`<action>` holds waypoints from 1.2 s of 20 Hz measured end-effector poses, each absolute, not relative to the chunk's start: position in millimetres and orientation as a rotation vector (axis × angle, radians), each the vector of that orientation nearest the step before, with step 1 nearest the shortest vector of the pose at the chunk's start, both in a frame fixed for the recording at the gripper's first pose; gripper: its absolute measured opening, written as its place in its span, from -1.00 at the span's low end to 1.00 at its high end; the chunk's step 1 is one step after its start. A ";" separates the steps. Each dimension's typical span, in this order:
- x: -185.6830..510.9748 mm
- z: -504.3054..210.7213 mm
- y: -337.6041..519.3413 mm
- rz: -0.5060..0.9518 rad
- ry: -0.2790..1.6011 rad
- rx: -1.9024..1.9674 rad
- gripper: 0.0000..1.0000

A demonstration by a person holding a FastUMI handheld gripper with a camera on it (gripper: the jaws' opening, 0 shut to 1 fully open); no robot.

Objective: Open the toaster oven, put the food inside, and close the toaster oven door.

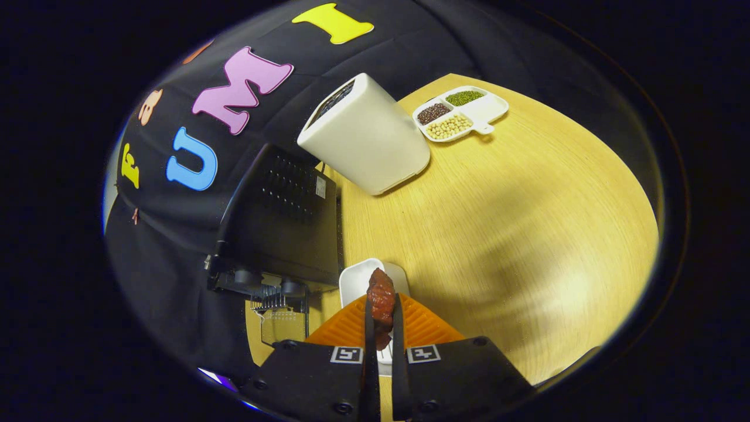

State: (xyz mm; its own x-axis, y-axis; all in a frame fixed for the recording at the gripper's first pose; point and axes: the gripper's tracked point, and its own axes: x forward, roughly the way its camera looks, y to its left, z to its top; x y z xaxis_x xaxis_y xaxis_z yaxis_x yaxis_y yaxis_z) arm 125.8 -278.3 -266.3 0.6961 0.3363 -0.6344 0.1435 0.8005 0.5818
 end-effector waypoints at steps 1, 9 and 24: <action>124.1 -261.2 -279.7 0.109 0.797 0.644 -0.75; 101.6 -189.5 -277.8 0.020 0.645 0.688 -0.75; 22.4 -160.3 -51.8 0.175 0.587 0.960 -0.75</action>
State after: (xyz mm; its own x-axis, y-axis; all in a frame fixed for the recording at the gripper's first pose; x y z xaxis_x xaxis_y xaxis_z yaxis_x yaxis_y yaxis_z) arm 22.4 -51.8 -160.3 0.8317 0.3923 -0.3929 0.1131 0.5731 0.8116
